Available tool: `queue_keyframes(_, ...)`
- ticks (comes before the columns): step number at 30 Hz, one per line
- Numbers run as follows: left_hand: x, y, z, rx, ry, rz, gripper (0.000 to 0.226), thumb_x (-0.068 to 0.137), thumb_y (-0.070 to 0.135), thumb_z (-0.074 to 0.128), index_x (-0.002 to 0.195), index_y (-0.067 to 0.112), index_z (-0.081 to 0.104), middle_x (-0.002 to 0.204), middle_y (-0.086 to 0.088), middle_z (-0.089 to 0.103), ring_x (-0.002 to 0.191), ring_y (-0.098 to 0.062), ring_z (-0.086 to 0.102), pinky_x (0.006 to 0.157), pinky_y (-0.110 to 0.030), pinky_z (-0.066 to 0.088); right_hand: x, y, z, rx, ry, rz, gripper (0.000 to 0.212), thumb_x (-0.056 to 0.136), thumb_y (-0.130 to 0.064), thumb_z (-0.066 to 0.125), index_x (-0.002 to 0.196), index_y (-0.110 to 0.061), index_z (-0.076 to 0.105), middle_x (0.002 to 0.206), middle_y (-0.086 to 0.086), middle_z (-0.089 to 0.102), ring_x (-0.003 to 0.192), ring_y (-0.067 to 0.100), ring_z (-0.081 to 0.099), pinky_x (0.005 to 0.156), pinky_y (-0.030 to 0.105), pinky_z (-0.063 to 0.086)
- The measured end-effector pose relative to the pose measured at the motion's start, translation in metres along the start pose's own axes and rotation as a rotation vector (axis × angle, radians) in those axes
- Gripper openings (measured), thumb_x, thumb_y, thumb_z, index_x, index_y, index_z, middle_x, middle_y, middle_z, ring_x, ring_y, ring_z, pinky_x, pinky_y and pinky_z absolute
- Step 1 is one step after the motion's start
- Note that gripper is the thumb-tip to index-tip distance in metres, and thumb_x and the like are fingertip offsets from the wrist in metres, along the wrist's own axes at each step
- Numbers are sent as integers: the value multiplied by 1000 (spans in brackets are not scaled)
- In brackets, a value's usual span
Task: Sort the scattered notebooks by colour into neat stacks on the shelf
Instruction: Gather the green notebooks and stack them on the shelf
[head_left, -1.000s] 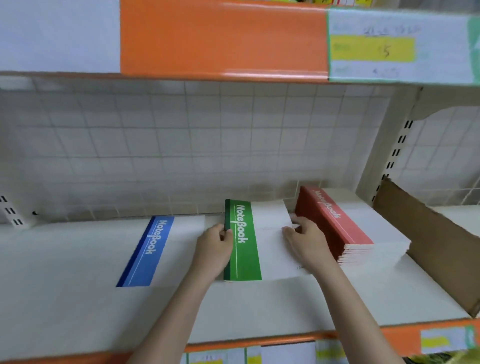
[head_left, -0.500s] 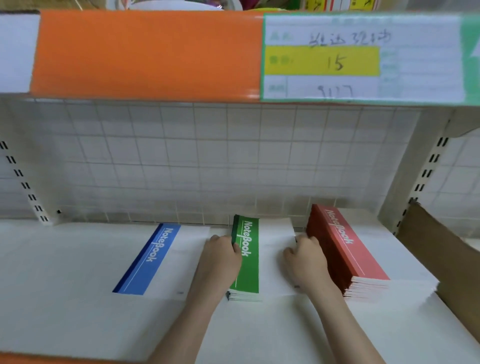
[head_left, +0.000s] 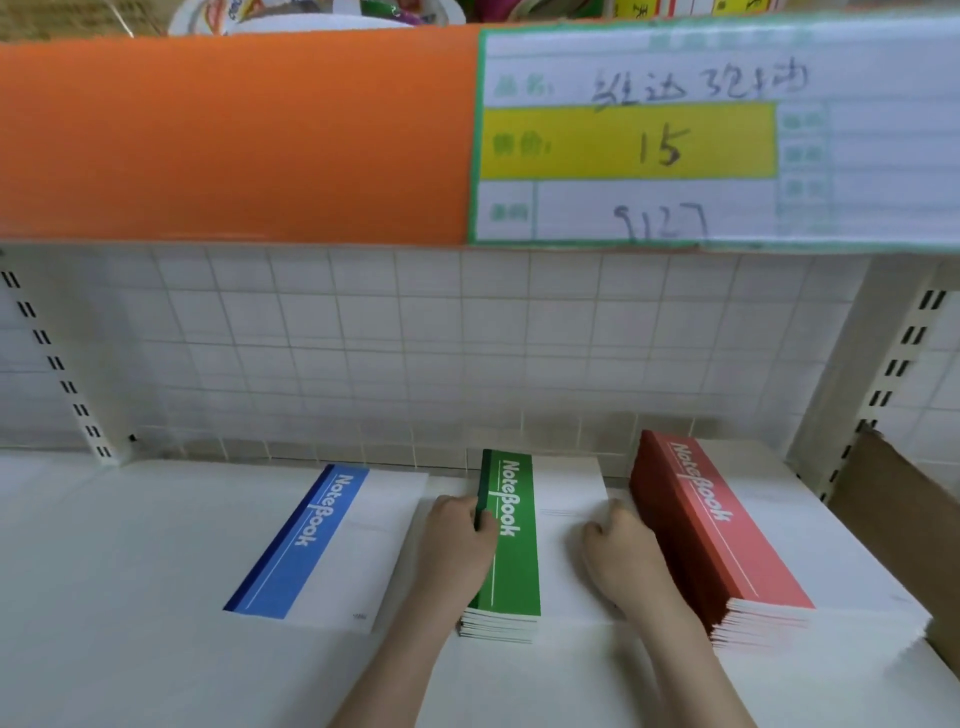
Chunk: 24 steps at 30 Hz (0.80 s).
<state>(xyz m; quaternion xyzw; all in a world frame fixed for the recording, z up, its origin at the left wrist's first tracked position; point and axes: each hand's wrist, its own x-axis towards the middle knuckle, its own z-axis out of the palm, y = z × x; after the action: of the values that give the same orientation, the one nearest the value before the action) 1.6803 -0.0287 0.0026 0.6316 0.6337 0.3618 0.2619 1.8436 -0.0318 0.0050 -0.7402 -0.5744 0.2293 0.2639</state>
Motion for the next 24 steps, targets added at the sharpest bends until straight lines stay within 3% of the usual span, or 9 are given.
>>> queue_keyframes(3,0,-3,5,-148,6,-86,29,99,13,39,96,3,65,78,-7,67,60,-16,55,50,-21,38,4,1,0,153,-65,9,27,97,-17,40,120,-3,43,102,8,50,77,16,41,58,30,32)
queue_keyframes(5,2,-4,8,-245,16,-140,30,99,11,37,94,-2,63,73,-9,62,61,-19,53,55,-23,36,6,3,1,213,-89,19,20,97,-17,40,114,-8,42,98,5,45,71,11,40,53,20,31)
queue_keyframes(8,4,-6,12,-297,26,-171,30,98,9,35,93,-3,62,78,-19,64,67,-23,54,63,-29,38,7,7,2,284,-100,36,11,95,-16,41,103,-9,44,95,5,53,71,9,46,55,21,36)
queue_keyframes(11,4,-8,16,-278,43,-159,31,98,9,34,88,-1,62,69,-11,59,61,-21,50,58,-28,36,7,9,2,323,-106,54,7,95,-17,43,100,-13,42,92,2,52,74,9,47,59,22,36)
queue_keyframes(17,4,-9,13,-269,30,-135,29,98,10,36,80,-1,56,63,-8,52,58,-20,45,58,-27,33,6,6,5,305,-104,61,19,95,-17,43,111,-8,45,100,4,55,78,11,48,68,28,38)
queue_keyframes(19,3,-9,10,-273,8,-128,30,99,12,37,84,-1,59,68,-12,58,62,-21,51,59,-27,36,4,4,3,275,-116,64,29,97,-20,43,122,-6,42,112,4,54,88,13,51,69,26,35)
queue_keyframes(21,3,-8,7,-278,-3,-121,32,100,15,37,83,2,60,71,-10,62,64,-21,55,59,-26,37,1,3,0,222,-114,54,47,98,-24,44,138,-3,32,130,11,49,115,24,49,77,22,32)
queue_keyframes(24,1,-8,4,-271,1,-111,34,101,21,36,84,5,61,74,-6,65,65,-18,58,59,-25,41,-5,4,-3,118,-24,-25,60,98,-29,44,146,0,23,149,17,34,136,30,35,102,25,31)
